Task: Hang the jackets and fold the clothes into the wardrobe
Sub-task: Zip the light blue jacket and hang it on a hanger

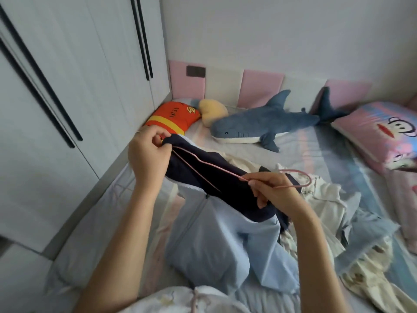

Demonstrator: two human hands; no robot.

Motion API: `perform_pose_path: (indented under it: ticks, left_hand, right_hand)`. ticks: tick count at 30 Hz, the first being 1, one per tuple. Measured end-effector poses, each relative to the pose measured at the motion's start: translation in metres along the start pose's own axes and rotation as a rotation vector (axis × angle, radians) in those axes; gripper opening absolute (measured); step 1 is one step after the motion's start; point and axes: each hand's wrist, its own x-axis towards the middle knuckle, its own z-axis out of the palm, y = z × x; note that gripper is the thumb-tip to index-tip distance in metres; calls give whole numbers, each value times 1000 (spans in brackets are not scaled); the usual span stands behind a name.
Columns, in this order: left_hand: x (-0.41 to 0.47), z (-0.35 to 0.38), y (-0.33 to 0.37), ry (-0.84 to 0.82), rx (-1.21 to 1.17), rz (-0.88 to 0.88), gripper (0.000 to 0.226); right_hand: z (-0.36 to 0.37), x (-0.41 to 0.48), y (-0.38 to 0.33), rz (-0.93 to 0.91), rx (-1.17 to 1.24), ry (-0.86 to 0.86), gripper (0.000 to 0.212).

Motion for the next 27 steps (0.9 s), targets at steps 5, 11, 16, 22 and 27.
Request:
perform_pose_path:
  ticks: [5, 11, 16, 22, 27]
  left_hand:
    - [-2, 7, 9, -4, -59, 68, 23]
    - [-1, 14, 22, 10, -188, 79, 23]
    - [-14, 19, 48, -137, -287, 223, 20]
    - [7, -8, 18, -800, -419, 90, 28]
    - [11, -9, -55, -480, -286, -56, 32]
  right_hand:
    - [19, 19, -26, 39, -106, 29, 32]
    - [34, 25, -74, -62, -146, -99, 20]
    - [54, 47, -65, 145, -427, -149, 20]
    - [16, 51, -83, 37, -33, 240, 26]
    - [-9, 61, -68, 293, 22, 201, 29]
